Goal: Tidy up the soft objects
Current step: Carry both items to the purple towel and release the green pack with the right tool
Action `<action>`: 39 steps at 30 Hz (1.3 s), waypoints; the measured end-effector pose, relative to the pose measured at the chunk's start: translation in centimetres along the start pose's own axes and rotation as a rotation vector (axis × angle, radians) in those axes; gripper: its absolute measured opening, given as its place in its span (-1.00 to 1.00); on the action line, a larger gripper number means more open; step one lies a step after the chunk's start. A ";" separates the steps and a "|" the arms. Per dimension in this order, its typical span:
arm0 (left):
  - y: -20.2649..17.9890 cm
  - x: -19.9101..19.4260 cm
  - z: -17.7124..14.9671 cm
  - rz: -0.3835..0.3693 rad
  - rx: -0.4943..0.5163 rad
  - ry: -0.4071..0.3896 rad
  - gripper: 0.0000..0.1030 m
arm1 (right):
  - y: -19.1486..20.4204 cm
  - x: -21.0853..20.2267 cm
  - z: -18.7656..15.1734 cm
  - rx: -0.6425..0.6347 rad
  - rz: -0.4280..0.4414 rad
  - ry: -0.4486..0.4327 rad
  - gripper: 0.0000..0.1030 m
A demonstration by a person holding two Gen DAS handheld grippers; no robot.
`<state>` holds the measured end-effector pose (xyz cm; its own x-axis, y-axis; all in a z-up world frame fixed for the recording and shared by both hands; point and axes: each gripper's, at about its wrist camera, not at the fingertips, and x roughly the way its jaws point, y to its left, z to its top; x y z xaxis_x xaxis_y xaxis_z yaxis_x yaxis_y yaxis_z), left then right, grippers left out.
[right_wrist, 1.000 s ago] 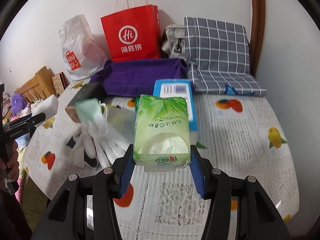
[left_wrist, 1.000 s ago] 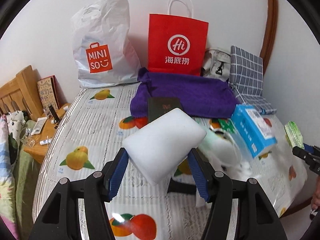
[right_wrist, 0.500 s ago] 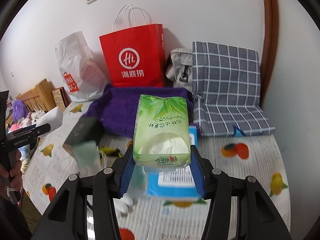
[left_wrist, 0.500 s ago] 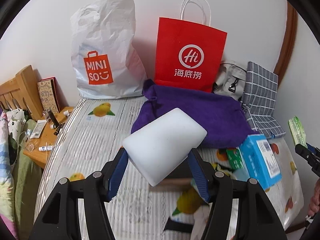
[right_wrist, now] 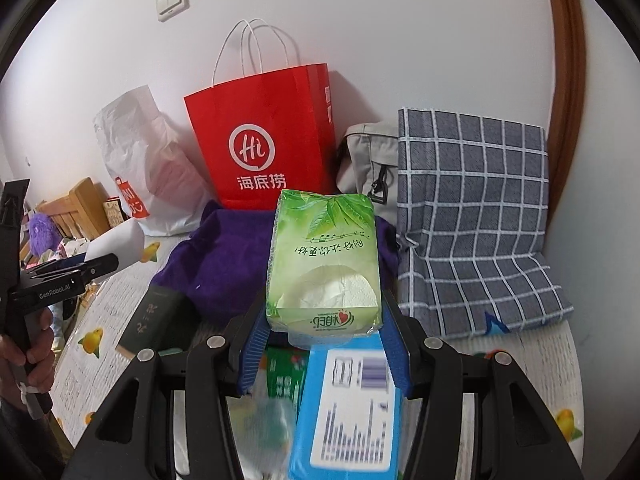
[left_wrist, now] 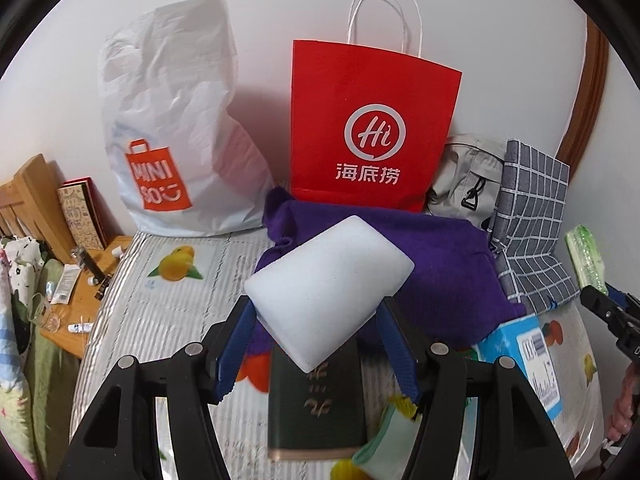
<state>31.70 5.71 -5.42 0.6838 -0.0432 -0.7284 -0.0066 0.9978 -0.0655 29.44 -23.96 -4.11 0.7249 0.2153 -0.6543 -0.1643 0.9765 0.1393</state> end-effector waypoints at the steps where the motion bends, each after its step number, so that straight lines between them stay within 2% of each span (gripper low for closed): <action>1: -0.1 0.5 0.4 0.004 -0.002 0.006 0.18 | -0.1 0.6 0.4 -0.003 -0.002 0.007 0.01; 20: 0.0 9.2 6.3 -0.046 -0.090 0.087 0.19 | -0.5 10.5 6.9 -0.039 0.060 0.065 0.01; 25: 0.4 12.7 6.3 -0.099 -0.132 0.143 0.19 | -0.7 13.9 6.9 -0.055 0.069 0.132 0.01; 31: 1.1 16.7 5.9 -0.090 -0.164 0.214 0.19 | -1.4 18.0 5.9 -0.060 0.065 0.241 0.01; 36: 0.4 17.8 6.3 -0.064 -0.135 0.230 0.20 | -2.1 21.1 4.6 -0.047 0.068 0.342 0.01; 39: 0.0 18.9 6.1 -0.083 -0.117 0.250 0.21 | -2.2 22.4 3.7 -0.038 0.076 0.396 0.01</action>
<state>49.05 5.21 -15.00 0.4847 -0.1499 -0.8617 -0.0520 0.9785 -0.1995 48.53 -21.24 -16.30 0.3975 0.2604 -0.8799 -0.2370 0.9555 0.1757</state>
